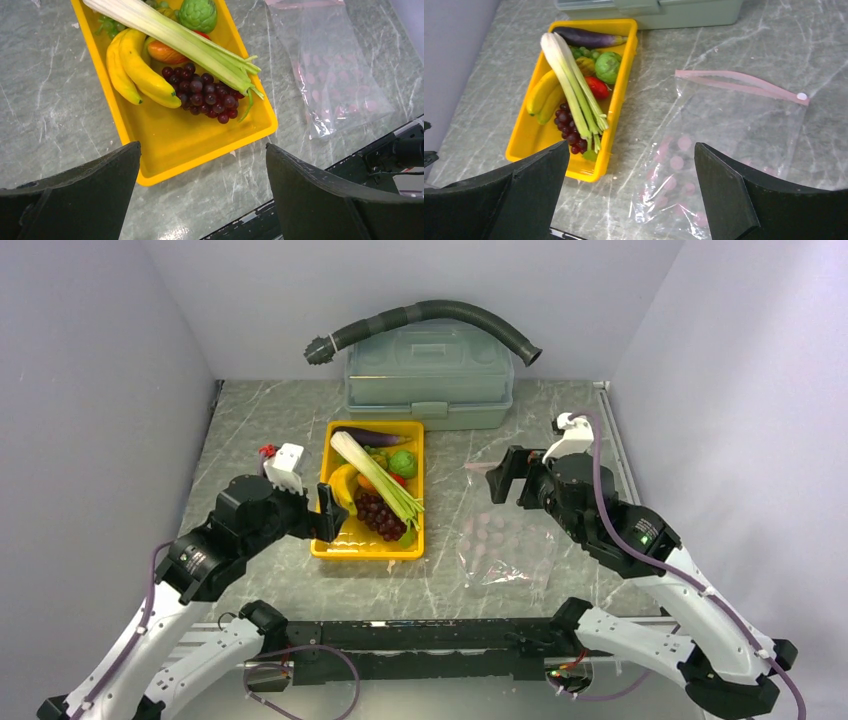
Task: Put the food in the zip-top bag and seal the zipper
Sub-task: Pick up the zipper food storage bag at the center of the board.
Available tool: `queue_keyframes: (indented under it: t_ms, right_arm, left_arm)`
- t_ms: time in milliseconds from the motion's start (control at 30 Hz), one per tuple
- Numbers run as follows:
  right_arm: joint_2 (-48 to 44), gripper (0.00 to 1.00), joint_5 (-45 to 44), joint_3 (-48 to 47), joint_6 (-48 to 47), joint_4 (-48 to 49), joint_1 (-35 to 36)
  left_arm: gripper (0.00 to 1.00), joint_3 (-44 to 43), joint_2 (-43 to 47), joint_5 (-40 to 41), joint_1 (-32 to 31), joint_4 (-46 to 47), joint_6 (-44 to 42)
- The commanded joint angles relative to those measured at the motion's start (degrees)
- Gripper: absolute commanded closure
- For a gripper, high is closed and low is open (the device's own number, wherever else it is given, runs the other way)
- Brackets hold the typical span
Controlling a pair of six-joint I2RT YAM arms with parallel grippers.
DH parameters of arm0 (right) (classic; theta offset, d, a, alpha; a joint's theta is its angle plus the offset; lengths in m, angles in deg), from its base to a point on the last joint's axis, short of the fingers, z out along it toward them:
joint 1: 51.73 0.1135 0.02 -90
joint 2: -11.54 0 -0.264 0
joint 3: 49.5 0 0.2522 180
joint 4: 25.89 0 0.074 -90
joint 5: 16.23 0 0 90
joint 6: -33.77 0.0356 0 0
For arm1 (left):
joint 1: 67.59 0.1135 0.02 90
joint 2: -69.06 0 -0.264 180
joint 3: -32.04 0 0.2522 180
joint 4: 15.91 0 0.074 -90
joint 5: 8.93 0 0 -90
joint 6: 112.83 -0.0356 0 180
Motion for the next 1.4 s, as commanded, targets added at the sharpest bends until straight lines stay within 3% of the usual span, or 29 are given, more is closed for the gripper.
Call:
queue_keyframes:
  t_ms: [0,333,767,1033,1367]
  right_arm:
    - [0.8,0.0,-3.24,-2.78,0.45,-3.33,0.1]
    - [2.63,0.0,-8.62,-2.54,0.31,-8.26,0.1]
    - [8.7,0.0,-16.59,1.89,8.44,-18.06,-0.11]
    - [9.68,0.0,-11.94,9.25,11.86,-16.09,-3.51]
    - [12.22,0.0,-1.4,15.58,13.72,-6.05,-4.91]
  left_arm:
    - [0.0,0.84,-0.12,-0.19,-0.1,2.62,-0.58]
    - [0.0,0.76,-2.99,-3.13,-0.1,1.01,-0.93]
    - [0.0,1.3,-1.47,-4.09,-0.1,0.99,-0.98]
    - [0.0,1.56,-0.79,-4.87,-0.09,0.94,-0.97]
    - [0.0,1.45,-0.76,-5.66,-0.06,0.77,-1.06]
